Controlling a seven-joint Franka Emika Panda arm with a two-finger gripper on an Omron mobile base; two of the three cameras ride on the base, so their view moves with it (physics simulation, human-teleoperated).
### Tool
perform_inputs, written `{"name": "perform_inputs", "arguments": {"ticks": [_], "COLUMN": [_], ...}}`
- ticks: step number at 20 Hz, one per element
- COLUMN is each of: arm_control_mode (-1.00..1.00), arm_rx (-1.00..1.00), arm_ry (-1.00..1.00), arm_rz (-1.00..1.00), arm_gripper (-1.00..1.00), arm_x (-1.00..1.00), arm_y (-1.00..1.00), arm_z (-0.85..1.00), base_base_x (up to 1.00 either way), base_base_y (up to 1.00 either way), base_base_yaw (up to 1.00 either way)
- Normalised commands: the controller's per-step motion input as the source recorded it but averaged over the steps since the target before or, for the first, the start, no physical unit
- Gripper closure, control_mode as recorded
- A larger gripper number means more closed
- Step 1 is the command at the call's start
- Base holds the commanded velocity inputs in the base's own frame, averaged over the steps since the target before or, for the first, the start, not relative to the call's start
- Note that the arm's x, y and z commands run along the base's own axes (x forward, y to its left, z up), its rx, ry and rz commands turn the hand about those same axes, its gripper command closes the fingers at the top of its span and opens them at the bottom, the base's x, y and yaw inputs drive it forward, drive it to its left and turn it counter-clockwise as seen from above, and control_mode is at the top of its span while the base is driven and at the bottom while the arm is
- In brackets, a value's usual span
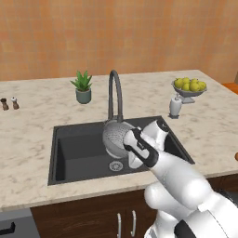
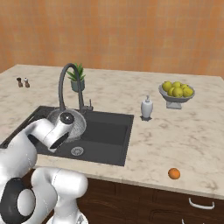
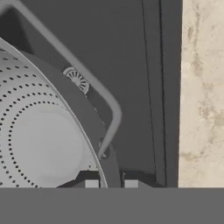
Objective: Put the colander in the sink, put the tangerine in the colander, and turn on the sink faucet and pour water over the colander.
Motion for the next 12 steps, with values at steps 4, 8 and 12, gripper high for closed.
{"name": "perform_inputs", "arguments": {"ticks": [4, 8, 12], "arm_control_mode": [-1.0, -1.0, -1.0], "arm_rx": [0.14, 0.02, -0.15], "arm_ry": [0.0, 0.03, 0.19], "arm_rz": [0.14, 0.13, 0.11], "arm_gripper": [1.0, 1.0, 1.0], "arm_x": [0.44, 0.34, 0.42], "arm_y": [-0.76, -0.67, -0.14], "arm_z": [-0.02, -0.21, -0.25], "base_base_x": [0.0, 0.0, 0.0], "base_base_y": [0.0, 0.0, 0.0], "base_base_yaw": [0.0, 0.0, 0.0]}}
